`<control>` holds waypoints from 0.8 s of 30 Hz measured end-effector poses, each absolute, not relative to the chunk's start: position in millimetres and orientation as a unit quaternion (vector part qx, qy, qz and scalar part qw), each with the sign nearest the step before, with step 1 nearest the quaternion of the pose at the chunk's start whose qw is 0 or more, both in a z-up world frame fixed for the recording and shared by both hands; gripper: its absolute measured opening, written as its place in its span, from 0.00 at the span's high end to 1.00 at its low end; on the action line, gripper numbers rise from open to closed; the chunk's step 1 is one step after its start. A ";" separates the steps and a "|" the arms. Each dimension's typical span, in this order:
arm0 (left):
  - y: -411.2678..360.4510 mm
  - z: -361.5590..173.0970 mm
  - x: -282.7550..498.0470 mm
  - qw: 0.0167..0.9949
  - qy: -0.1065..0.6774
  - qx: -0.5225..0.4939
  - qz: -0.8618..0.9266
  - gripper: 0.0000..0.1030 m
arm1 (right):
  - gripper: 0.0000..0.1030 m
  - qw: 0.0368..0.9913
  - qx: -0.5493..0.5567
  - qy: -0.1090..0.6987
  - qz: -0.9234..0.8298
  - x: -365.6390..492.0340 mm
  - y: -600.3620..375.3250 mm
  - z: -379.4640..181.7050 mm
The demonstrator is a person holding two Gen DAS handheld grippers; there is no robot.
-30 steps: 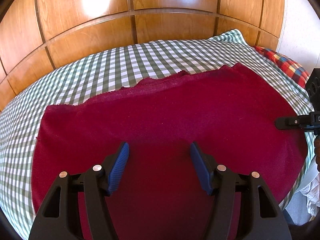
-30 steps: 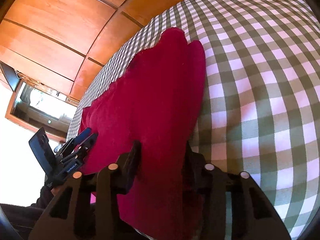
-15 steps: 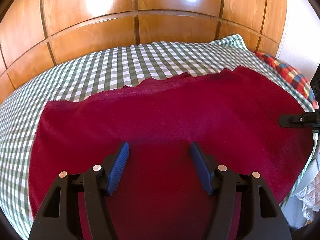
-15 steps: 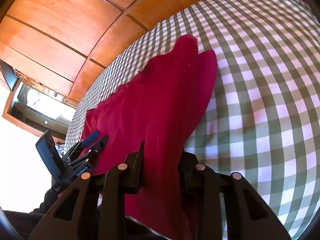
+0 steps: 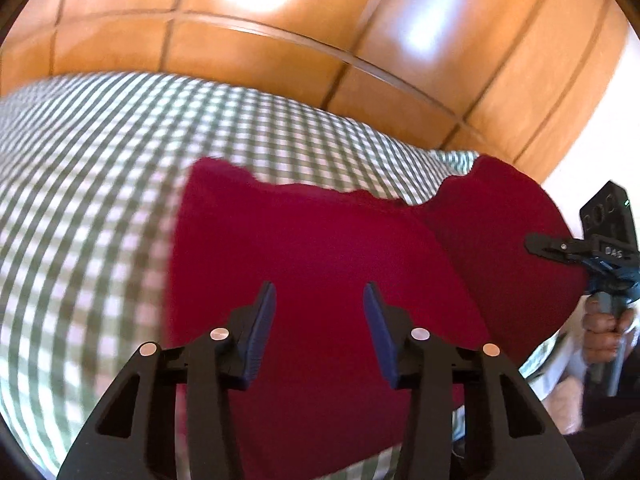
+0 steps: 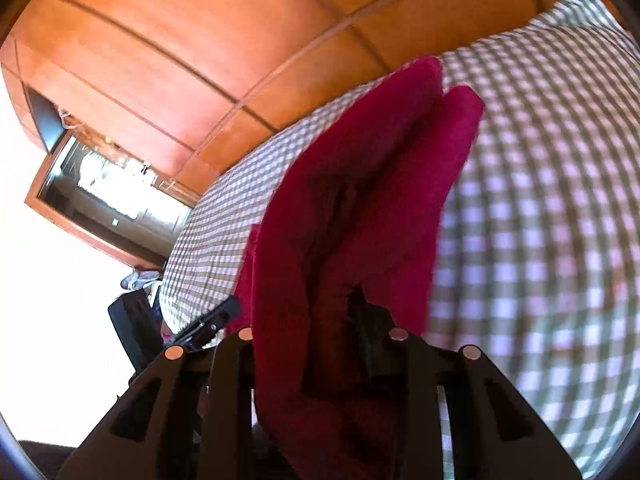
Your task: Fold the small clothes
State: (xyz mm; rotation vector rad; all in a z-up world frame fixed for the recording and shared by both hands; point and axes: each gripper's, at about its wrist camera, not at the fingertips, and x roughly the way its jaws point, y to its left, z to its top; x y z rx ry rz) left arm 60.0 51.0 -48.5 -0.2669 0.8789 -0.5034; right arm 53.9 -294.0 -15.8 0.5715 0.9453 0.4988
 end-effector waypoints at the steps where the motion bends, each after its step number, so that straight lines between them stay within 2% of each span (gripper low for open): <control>1: 65.9 -49.6 58.4 0.862 0.419 -0.148 -0.244 0.57 | 0.75 0.821 0.263 0.445 0.241 59.7 -280.9 -11.4; 8: 113.0 -73.1 50.6 0.830 0.441 -0.227 -0.257 0.57 | 0.76 0.813 0.208 0.467 0.279 99.1 -177.8 1.2; 16: 156.3 -74.6 48.5 0.815 0.432 -0.306 -0.235 0.57 | 0.75 0.779 0.108 0.529 0.317 101.8 -72.2 -48.7; 19: 168.8 -70.3 48.4 0.814 0.425 -0.323 -0.230 0.57 | 0.68 0.780 0.074 0.518 0.343 92.8 -55.5 -58.6; 21: 173.3 -66.7 49.2 0.811 0.421 -0.334 -0.231 0.57 | 0.56 0.780 0.066 0.505 0.363 86.5 -50.9 -57.5; 22: 175.3 -65.2 49.2 0.806 0.420 -0.346 -0.235 0.57 | 0.44 0.775 0.072 0.499 0.381 83.5 -51.2 -55.2; 24: 177.8 -61.5 48.9 0.802 0.417 -0.356 -0.236 0.57 | 0.42 0.771 0.082 0.483 0.406 73.5 -58.1 -49.4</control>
